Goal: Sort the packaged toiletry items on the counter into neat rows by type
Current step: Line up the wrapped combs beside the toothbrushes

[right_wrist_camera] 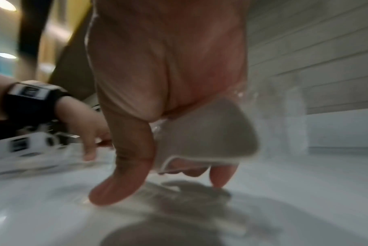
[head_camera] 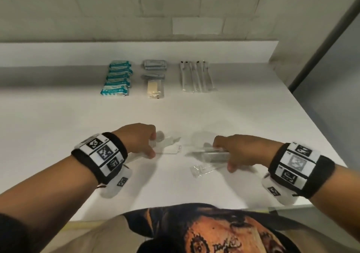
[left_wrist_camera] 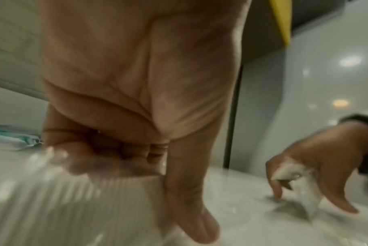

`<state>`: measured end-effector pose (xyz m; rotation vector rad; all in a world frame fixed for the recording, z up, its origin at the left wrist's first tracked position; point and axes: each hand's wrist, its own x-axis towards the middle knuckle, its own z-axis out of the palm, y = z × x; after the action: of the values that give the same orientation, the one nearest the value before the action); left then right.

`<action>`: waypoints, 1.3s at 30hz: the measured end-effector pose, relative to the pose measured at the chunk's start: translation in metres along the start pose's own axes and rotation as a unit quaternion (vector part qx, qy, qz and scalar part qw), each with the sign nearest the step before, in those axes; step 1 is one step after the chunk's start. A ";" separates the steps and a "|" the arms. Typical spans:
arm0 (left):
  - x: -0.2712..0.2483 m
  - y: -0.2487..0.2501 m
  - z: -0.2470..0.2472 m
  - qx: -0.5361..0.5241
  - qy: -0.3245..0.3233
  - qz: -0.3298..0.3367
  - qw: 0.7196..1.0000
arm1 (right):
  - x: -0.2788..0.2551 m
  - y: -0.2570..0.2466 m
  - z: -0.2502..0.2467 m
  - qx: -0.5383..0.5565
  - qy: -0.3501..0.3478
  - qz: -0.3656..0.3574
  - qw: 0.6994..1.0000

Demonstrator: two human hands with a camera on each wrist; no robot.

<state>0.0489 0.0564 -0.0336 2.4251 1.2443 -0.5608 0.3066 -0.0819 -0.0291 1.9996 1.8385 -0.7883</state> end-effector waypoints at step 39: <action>0.145 0.226 -0.040 -0.485 0.171 -0.056 0.856 | 0.063 0.209 -0.072 0.204 0.230 0.133 0.942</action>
<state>0.3201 0.0504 -0.0420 1.5992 1.3445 0.4399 0.5265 -0.0162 -0.0363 2.8297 1.6602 -0.7067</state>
